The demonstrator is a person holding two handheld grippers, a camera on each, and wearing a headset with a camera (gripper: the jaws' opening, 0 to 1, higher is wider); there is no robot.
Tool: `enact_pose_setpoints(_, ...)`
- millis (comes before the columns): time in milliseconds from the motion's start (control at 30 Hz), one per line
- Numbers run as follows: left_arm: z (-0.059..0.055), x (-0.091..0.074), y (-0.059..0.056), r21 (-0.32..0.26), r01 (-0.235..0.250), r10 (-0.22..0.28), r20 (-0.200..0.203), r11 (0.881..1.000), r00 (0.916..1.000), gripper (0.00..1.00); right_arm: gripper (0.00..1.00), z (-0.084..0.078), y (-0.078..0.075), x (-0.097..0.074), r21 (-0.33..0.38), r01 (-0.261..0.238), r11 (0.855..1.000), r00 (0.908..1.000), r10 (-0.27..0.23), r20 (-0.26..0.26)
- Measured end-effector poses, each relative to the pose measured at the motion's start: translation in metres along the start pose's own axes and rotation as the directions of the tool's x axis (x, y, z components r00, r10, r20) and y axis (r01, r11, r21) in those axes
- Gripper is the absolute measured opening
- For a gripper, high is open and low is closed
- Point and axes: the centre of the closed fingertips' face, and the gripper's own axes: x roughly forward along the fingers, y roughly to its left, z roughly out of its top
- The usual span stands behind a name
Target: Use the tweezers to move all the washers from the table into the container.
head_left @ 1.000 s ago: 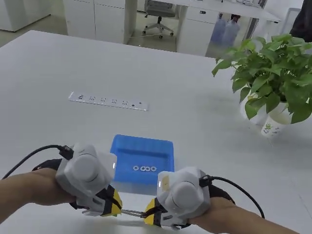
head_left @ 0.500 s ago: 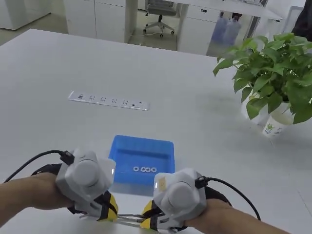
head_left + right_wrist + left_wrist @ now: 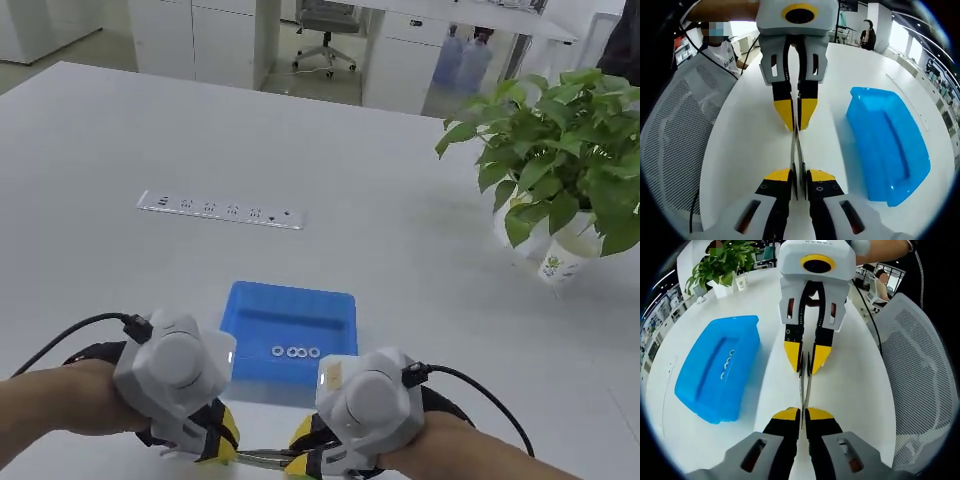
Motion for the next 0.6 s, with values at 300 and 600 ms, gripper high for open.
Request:
enact_pose_setpoints(300, 0.003, 0.000, -0.003, -0.009, -0.002, 0.002, 0.005, 1.000, 1.0000, 0.10, 0.21, -0.001, 0.000, -0.001, -0.017, 0.010, 1.000, 0.9999, -0.010, -0.008)
enact_pose_setpoints(600, 0.007, -0.009, 0.000, -0.025, -0.027, 0.028, 0.029, 0.999, 0.9992, 0.17, 0.29, -0.002, -0.005, -0.009, -0.008, 0.045, 0.999, 0.9989, -0.046, -0.010)
